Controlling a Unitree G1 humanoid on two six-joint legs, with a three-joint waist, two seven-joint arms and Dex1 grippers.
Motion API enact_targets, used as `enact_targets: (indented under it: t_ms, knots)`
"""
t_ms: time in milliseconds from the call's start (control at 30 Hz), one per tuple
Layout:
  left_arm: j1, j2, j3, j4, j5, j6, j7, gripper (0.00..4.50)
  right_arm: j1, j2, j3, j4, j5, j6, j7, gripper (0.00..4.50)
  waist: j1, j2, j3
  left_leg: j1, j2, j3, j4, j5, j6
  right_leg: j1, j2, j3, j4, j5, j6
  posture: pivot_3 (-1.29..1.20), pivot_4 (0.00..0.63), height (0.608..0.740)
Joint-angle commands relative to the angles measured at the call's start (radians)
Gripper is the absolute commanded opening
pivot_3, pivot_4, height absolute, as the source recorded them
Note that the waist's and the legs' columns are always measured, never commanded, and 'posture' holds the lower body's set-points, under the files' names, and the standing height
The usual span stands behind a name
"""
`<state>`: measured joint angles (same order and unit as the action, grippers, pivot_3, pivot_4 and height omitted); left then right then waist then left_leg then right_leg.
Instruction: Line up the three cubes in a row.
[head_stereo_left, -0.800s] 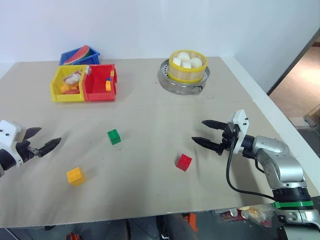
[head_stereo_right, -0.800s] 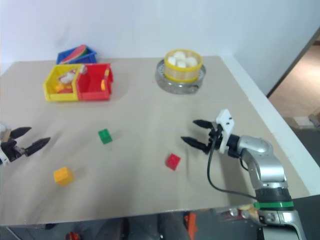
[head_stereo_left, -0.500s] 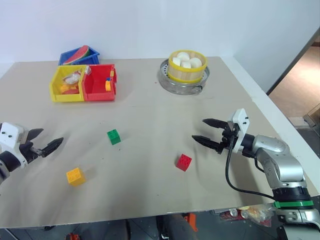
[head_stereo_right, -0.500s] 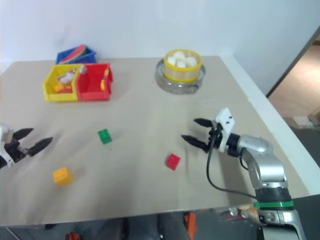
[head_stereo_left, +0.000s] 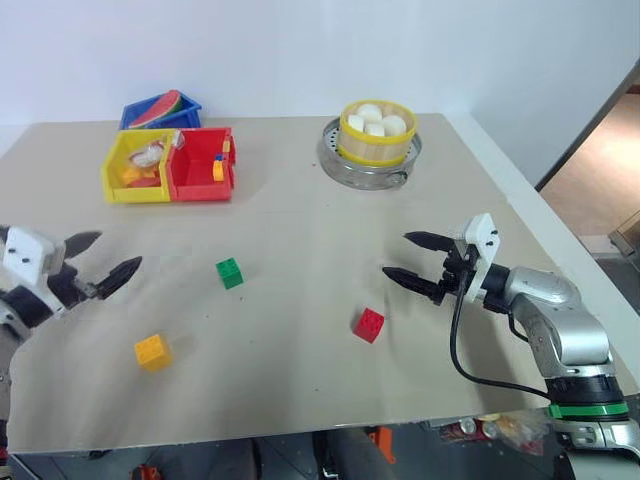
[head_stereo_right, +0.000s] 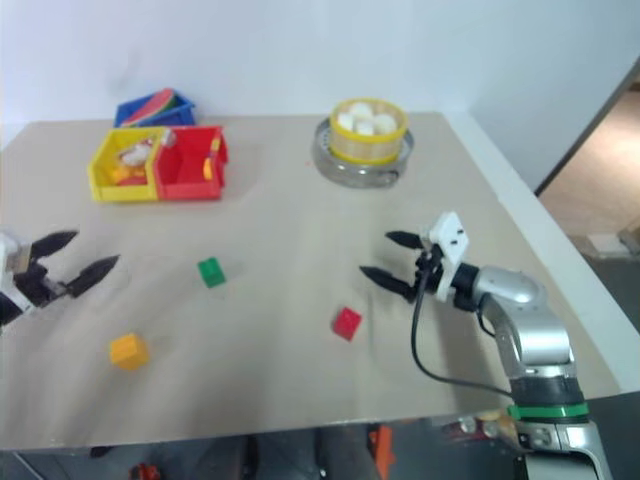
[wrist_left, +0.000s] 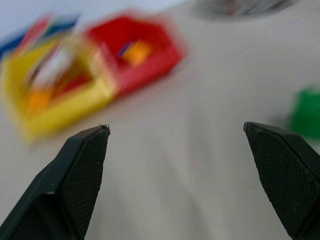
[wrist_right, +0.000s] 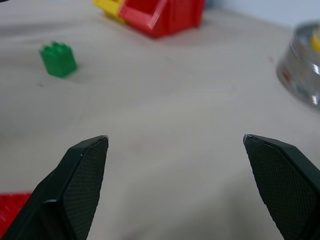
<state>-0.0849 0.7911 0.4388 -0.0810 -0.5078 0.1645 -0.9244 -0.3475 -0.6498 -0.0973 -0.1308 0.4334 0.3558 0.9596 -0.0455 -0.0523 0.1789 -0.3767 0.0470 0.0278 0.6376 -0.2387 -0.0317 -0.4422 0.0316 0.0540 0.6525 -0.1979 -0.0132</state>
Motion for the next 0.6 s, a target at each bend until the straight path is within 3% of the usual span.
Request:
enact_targets:
  t_ms: [33, 233, 600]
  knots:
    - [0.049, 0.037, -0.068, -0.227, -0.093, 0.094, -0.076, 4.45, 0.081, -0.050, -0.028, -0.216, 0.067, 0.066, 0.006, 4.50, 0.000, 0.001, 0.000, 0.000, 0.000, 0.000, 0.000, 0.000, -0.001, 0.000, 0.000, 0.000, 0.000, 0.000, 0.001, 0.00, 0.150, 0.740]
    - [0.056, 0.078, -0.209, -0.383, -0.144, 0.170, -0.186, 4.45, 0.224, -0.095, 0.035, -0.463, 0.107, 0.174, -0.032, 4.50, -0.003, 0.001, 0.000, 0.001, 0.000, 0.000, 0.001, -0.002, -0.002, 0.000, 0.001, 0.002, 0.000, -0.002, 0.002, 0.00, 0.150, 0.740]
    - [-0.024, 0.054, -0.389, -0.322, -0.083, 0.144, -0.292, 4.45, 0.241, -0.004, 0.184, -0.332, -0.064, 0.083, -0.129, 4.50, -0.003, 0.001, 0.000, 0.003, 0.000, 0.000, 0.003, 0.000, 0.000, 0.002, 0.004, 0.002, 0.000, -0.003, 0.000, 0.00, 0.150, 0.740]
